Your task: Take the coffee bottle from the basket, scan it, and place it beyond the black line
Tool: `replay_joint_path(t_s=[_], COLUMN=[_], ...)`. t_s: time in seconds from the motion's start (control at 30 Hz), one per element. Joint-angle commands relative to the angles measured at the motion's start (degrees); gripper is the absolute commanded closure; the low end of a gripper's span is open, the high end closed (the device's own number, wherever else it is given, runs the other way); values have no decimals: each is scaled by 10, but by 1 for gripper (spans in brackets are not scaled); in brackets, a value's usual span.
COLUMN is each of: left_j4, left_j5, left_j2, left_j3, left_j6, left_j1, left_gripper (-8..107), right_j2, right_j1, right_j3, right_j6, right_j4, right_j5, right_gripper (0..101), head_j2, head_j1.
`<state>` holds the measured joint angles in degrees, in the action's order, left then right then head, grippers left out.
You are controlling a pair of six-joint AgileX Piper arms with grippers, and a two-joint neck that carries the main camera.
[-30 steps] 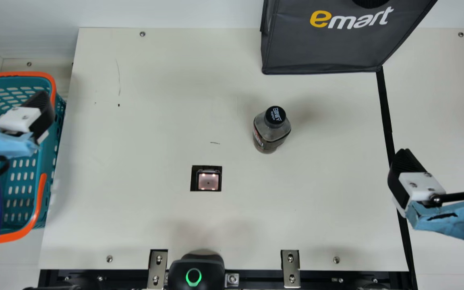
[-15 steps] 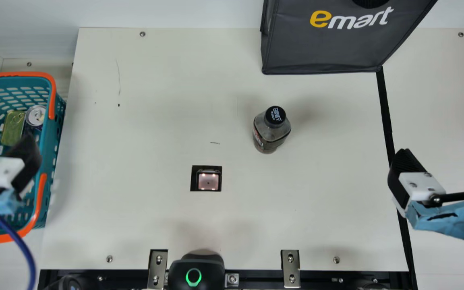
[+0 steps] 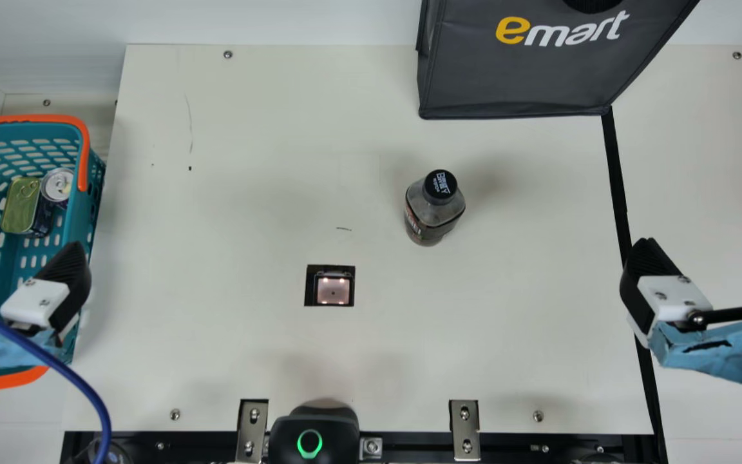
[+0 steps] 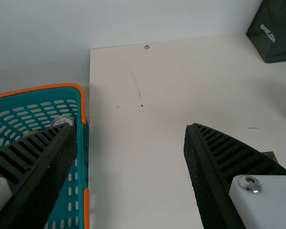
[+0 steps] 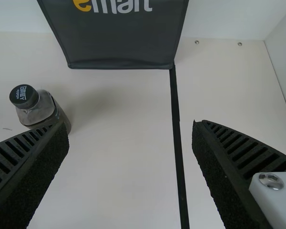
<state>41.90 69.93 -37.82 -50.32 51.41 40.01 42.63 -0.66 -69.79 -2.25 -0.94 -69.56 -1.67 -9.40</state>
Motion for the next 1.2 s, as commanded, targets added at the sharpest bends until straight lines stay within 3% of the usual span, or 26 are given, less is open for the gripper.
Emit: replay_joint_path(t_s=[0.0, 0.7, 1.17], left_j4=[0, 0, 0], left_j5=[0, 0, 0], left_j2=[0, 0, 0], left_j3=[0, 0, 0], left_j6=[0, 0, 0], left_j1=[0, 0, 0], left_gripper=[9, 9, 9], right_j2=[0, 2, 50], right_j1=[0, -2, -57], right_j3=[0, -2, -28], right_j6=[0, 2, 16], right_j4=[0, 1, 5], right_j5=[0, -1, -3], right_gripper=[10, 10, 10], head_j2=[1, 1, 1], head_j1=[15, 15, 15])
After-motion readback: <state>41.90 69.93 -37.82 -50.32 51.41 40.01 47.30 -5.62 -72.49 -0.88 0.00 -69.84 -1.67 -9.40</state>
